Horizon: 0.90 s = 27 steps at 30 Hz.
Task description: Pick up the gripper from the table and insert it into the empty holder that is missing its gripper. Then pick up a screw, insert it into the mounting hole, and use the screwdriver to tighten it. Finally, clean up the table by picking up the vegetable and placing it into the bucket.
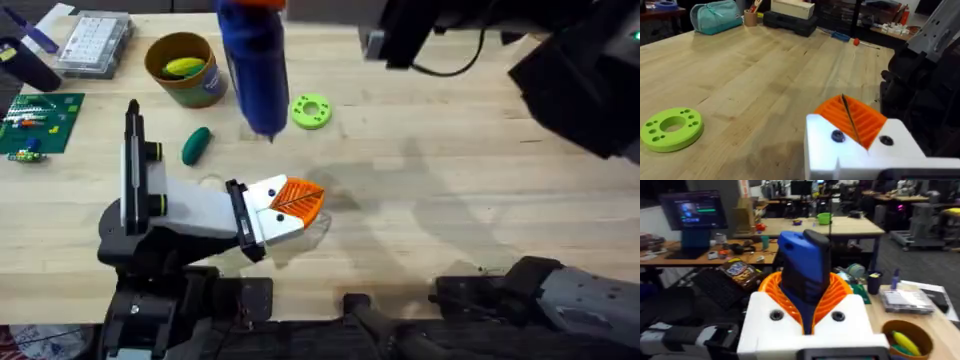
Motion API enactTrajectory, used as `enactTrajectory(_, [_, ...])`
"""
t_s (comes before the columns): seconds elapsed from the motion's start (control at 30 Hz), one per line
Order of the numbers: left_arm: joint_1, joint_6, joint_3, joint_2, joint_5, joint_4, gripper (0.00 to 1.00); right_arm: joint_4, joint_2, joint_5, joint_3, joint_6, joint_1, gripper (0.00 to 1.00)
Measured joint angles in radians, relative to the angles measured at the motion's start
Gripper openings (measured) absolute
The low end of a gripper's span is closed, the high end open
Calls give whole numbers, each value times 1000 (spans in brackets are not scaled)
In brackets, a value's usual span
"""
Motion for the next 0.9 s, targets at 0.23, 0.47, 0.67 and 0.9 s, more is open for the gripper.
enactTrajectory(0.23, [0,0,0,0,0,0,13,-1,0,-49,-30,-12,28,51])
enactTrajectory(0.47, [0,0,0,0,0,0,13,-2,22,-82,-31,-80,66,51])
enactTrajectory(0.67, [0,0,0,0,0,0,13,-6,58,-85,-31,-137,94,52])
enactTrajectory(0.9, [0,0,0,0,0,0,13,-53,70,-99,-31,-190,101,51])
